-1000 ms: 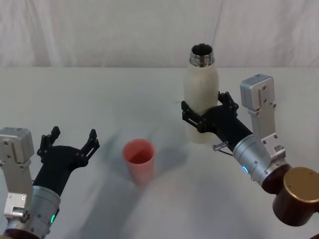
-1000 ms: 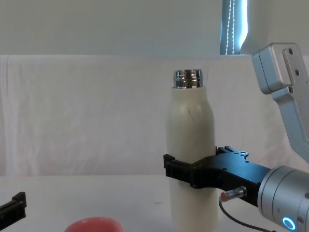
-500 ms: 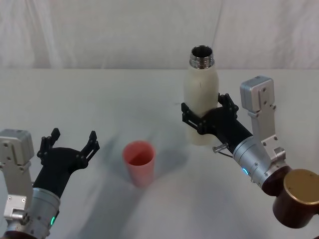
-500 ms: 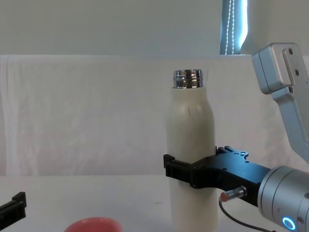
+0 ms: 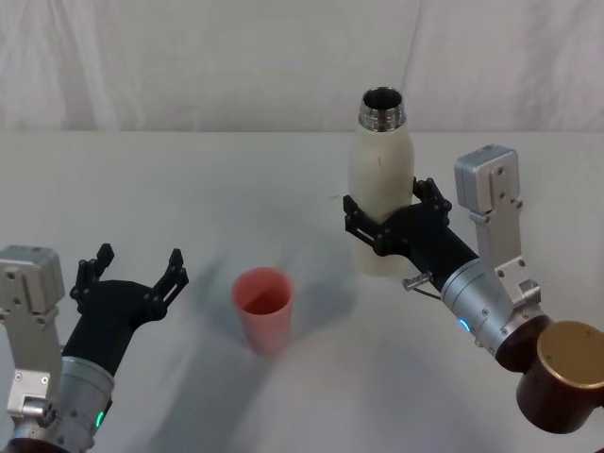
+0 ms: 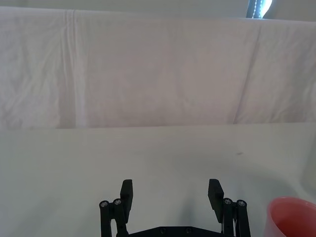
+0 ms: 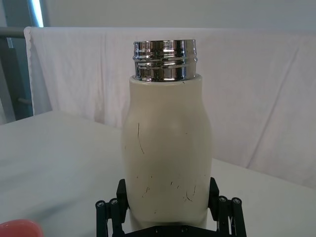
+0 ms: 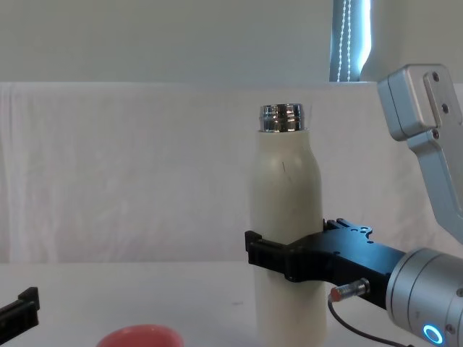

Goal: Grasp the thermos with one hand and pour water into the cup lid.

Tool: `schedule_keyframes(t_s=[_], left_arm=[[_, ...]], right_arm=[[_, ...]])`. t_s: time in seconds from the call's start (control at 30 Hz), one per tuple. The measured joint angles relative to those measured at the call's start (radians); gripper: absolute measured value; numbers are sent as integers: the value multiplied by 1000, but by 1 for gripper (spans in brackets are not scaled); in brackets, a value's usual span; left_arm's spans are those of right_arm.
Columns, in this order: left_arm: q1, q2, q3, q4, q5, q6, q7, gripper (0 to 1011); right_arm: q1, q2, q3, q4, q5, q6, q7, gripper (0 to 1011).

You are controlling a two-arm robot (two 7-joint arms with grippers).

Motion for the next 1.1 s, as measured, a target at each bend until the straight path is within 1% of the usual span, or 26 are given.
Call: schedule_keyframes(t_s=[0.27,0.33,0.43,0.47,0.6,0.67,0.77,0.8,0.9,0.93,0.97,1.0,1.1], left_arm=[[0,0,0,0,0,0,0,1001],[0,0,0,0,0,0,0,1001],[0,0,0,0,0,0,0,1001],[0,0,0,0,0,0,0,1001],[0,0,0,0,0,0,0,1001],[0,0,0,0,0,0,0,1001],[0,0,0,0,0,0,0,1001],[0,0,0,0,0,0,0,1001],[0,0,0,0,0,0,0,1001],[0,0,0,0,0,0,0,1001],[0,0,0,0,0,0,0,1001],[0,0,0,0,0,0,0,1001],[0,0,0,0,0,0,0,1001]], right_arm=[[0,2,0,-1,-1,0,0,956],[0,8,0,-8,-10,2,-1,957],[-2,27,-5,-26,-34,13,-2,957],[-3,40,-10,-37,-52,19,-4,957],[-5,68,-23,-59,-113,34,-17,957],[-6,94,-38,-77,-180,49,-26,957],[-8,118,-55,-91,-240,61,-36,957],[-9,131,-65,-99,-280,69,-42,957],[-10,149,-77,-109,-329,79,-48,957],[-12,159,-86,-116,-362,86,-52,956],[-13,164,-90,-119,-379,89,-54,957],[-14,172,-98,-124,-408,94,-58,957],[-17,185,-112,-131,-458,102,-66,957]])
